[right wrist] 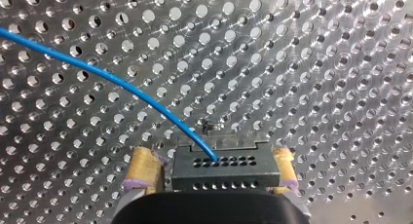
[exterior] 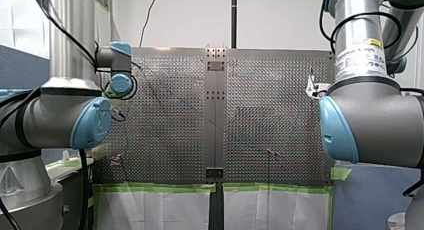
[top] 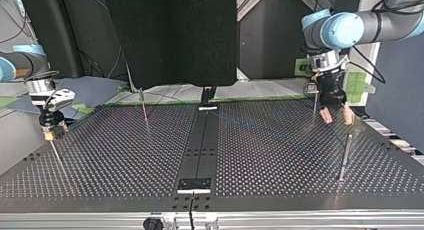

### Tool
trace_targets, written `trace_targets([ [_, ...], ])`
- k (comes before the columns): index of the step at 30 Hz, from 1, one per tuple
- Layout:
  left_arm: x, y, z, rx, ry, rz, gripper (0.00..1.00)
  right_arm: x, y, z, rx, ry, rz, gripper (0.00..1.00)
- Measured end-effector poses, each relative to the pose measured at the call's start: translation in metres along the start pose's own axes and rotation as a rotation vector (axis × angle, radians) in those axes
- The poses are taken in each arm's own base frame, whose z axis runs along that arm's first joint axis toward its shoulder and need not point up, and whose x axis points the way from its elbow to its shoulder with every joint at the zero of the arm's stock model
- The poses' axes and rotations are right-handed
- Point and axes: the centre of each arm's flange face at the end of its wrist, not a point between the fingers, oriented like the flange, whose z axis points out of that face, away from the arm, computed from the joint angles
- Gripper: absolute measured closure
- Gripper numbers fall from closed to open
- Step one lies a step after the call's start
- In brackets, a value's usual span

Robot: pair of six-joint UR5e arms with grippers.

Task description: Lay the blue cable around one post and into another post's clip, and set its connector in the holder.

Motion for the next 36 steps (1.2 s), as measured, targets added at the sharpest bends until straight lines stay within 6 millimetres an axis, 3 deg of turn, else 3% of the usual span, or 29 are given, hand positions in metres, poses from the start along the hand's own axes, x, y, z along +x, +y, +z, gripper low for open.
trace_targets([
  [9, -0.013, -0.024, -0.018, 0.057, 0.047, 0.085, 0.00, -0.001, 0.000, 0.000, 0.001, -0.001, 0.000, 0.02],
  [16, -0.024, -0.035, -0.009, 0.032, 0.043, 0.160, 0.00, -0.002, -0.001, 0.000, 0.001, -0.001, 0.000, 0.02],
  [28, -0.061, -0.069, 0.004, -0.033, -0.044, 0.270, 0.00, -0.002, -0.001, 0.001, 0.001, 0.000, 0.001, 0.02],
  [36, -0.074, -0.072, -0.001, -0.097, -0.044, 0.361, 0.00, -0.002, -0.001, 0.001, 0.001, 0.000, 0.000, 0.02],
])
